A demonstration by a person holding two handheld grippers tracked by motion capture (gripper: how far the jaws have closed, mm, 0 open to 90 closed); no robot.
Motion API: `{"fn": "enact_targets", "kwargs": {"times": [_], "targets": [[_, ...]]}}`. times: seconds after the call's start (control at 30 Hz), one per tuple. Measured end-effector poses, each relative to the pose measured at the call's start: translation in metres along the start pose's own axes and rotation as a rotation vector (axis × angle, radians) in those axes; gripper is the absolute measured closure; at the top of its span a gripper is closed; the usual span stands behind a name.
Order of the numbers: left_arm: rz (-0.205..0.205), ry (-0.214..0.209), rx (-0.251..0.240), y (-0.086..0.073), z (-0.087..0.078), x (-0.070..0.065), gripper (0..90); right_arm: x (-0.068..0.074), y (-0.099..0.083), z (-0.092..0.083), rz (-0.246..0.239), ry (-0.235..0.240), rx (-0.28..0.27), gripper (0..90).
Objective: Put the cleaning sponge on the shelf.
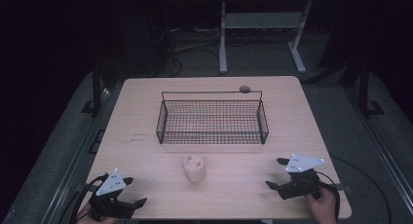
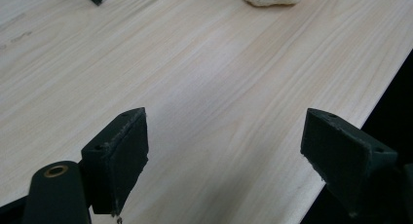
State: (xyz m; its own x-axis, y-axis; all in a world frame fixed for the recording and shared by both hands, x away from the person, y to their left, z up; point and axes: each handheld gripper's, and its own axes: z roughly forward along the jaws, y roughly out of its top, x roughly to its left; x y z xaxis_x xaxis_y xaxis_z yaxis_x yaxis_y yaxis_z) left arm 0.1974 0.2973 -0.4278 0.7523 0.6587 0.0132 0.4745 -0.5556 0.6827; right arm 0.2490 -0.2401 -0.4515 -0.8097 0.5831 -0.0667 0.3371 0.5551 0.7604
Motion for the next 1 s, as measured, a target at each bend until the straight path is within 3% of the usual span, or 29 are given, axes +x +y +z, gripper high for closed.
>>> {"fn": "enact_targets", "kwargs": {"times": [0.4,0.63,1.0], "targets": [[0.057,-0.019,0.018,0.015,0.003,-0.005,16.9,0.001,0.0,-0.002,-0.002,0.0,-0.007,13.6],[0.113,-0.039,0.045,0.035,0.005,-0.005,16.9,0.001,0.0,-0.004,-0.001,0.0,-0.013,13.6],[0.156,-0.074,0.07,0.059,0.013,-0.003,16.9,0.001,0.0,-0.004,-0.002,0.002,-0.018,13.6]]}}
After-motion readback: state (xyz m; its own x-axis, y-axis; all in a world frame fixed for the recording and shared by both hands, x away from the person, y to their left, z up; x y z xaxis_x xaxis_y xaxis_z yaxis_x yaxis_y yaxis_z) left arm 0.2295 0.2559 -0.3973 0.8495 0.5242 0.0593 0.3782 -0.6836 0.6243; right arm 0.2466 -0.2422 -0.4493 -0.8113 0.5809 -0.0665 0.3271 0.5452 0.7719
